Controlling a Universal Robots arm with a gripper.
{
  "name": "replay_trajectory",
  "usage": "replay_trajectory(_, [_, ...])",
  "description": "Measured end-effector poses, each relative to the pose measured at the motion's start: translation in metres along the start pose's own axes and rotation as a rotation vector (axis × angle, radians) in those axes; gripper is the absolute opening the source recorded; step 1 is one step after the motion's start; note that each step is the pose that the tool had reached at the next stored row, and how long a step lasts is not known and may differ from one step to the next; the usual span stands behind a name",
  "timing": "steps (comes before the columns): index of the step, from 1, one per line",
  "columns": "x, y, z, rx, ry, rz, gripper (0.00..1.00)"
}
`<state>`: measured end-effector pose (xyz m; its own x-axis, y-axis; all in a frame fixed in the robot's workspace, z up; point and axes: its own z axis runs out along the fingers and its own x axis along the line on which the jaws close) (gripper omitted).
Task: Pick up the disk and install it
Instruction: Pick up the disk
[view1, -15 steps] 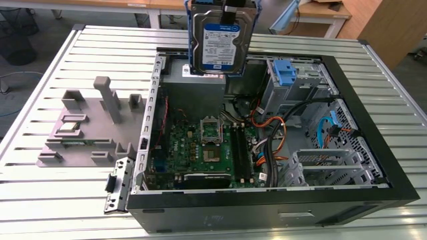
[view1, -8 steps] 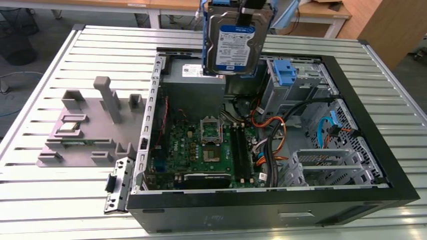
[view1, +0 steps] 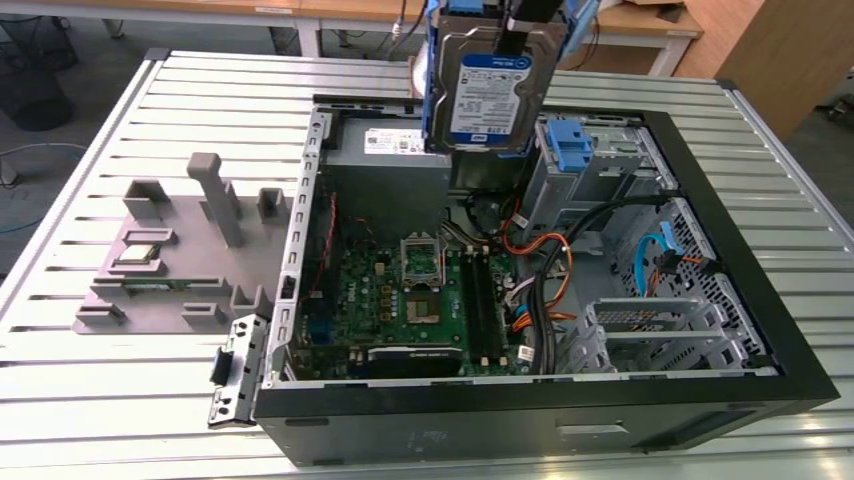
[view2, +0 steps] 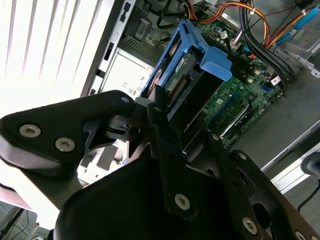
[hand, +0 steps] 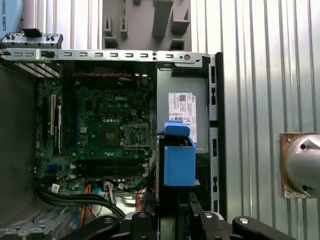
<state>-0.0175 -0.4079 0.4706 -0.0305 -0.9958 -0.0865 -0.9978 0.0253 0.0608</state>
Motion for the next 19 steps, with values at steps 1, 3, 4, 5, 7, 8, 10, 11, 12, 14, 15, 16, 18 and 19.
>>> replay_trajectory(1, [0.0005, -0.0002, 0.0000, -0.0001, 0.0001, 0.000, 0.35])
replay_trajectory(3, [0.0021, -0.0006, 0.0001, 0.0000, -0.0001, 0.000, 0.35])
replay_trajectory(4, [0.0032, -0.0009, 0.0000, -0.0001, 0.0000, 0.000, 0.35])
replay_trajectory(5, [0.0043, -0.0012, 0.0000, 0.0000, 0.0000, 0.000, 0.35])
replay_trajectory(7, [0.0068, -0.0019, 0.0000, 0.0000, 0.0000, 0.000, 0.35])
replay_trajectory(8, [0.0080, -0.0023, -0.0001, 0.0000, 0.0000, 0.000, 0.35])
replay_trajectory(10, [0.0108, -0.0028, -0.0001, 0.0000, 0.0001, 0.001, 0.35])
replay_trajectory(11, [0.0124, -0.0031, -0.0001, 0.0000, 0.0000, 0.001, 0.35])
replay_trajectory(12, [0.0140, -0.0033, 0.0000, 0.0000, -0.0001, 0.001, 0.35])
replay_trajectory(14, [0.0174, -0.0038, 0.0000, 0.0001, -0.0001, 0.001, 0.35])
replay_trajectory(15, [0.0190, -0.0041, 0.0001, 0.0001, -0.0002, 0.001, 0.35])
replay_trajectory(16, [0.0206, -0.0043, 0.0001, 0.0001, -0.0002, 0.001, 0.35])
replay_trajectory(18, [0.0242, -0.0049, 0.0001, 0.0001, -0.0002, 0.001, 0.35])
replay_trajectory(19, [0.0262, -0.0051, 0.0002, 0.0001, -0.0004, 0.002, 0.35])
